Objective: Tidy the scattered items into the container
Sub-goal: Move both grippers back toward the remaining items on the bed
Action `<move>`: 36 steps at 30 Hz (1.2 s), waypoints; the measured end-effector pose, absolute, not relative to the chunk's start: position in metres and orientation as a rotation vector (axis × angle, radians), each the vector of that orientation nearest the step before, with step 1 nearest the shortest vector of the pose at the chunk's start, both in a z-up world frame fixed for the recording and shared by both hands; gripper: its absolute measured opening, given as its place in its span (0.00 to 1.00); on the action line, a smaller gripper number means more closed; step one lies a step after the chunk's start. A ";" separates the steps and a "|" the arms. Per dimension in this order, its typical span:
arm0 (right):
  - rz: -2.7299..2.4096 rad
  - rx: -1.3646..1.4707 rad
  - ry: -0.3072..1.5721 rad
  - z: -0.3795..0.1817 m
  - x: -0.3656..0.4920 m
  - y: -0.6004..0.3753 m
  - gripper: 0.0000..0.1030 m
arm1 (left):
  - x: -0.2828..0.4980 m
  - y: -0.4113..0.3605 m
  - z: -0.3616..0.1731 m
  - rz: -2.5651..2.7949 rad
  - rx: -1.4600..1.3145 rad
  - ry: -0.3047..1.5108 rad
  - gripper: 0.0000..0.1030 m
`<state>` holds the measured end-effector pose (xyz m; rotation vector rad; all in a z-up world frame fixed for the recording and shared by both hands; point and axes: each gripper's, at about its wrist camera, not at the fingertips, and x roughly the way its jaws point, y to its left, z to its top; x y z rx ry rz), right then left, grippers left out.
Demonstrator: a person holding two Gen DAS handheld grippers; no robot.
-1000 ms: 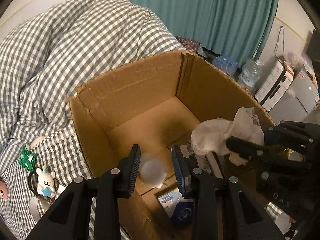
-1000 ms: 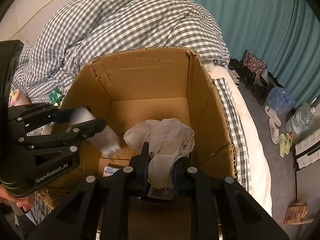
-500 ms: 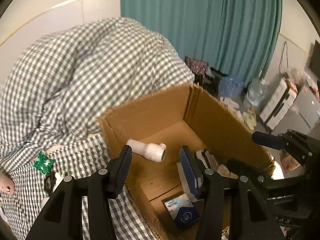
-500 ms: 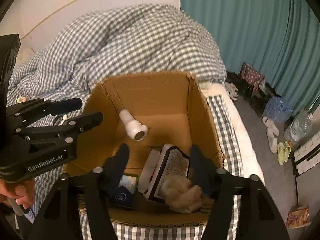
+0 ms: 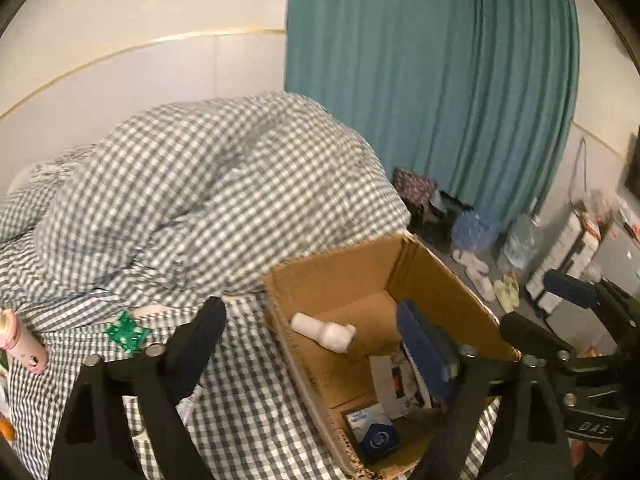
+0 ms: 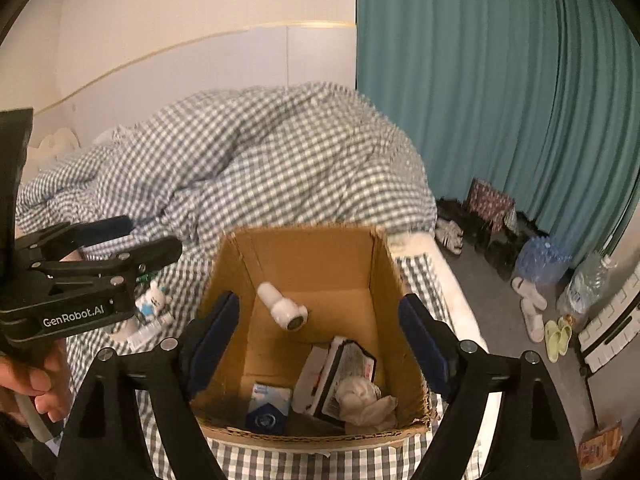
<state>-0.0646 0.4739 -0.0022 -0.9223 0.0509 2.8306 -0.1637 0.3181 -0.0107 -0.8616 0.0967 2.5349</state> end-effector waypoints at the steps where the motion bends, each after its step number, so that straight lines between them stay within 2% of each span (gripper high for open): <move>1: 2.835 -0.897 0.045 0.002 -0.062 0.472 0.81 | -0.162 0.312 -0.007 2.540 -0.851 0.080 0.88; 4: 2.845 -0.819 0.042 0.015 -0.052 0.467 0.84 | -0.154 0.298 0.006 2.563 -0.810 0.043 0.89; 8: 2.857 -0.731 0.062 0.032 -0.039 0.463 0.87 | -0.138 0.279 0.025 2.610 -0.716 0.012 0.96; 10: 2.864 -0.691 0.069 0.040 -0.033 0.459 0.91 | -0.129 0.269 0.034 2.633 -0.668 0.007 1.00; 14: 2.859 -0.581 0.063 0.055 -0.019 0.450 1.00 | -0.115 0.256 0.045 2.669 -0.614 0.033 1.00; 20: 2.869 -0.506 0.089 0.069 -0.008 0.437 1.00 | -0.101 0.237 0.054 2.709 -0.567 0.068 1.00; 26: 2.873 -0.491 0.076 0.073 -0.007 0.421 1.00 | -0.096 0.214 0.059 2.749 -0.552 0.028 1.00; 36: 2.912 -0.491 0.109 0.063 -0.019 0.395 1.00 | -0.103 0.161 0.049 2.857 -0.551 0.008 1.00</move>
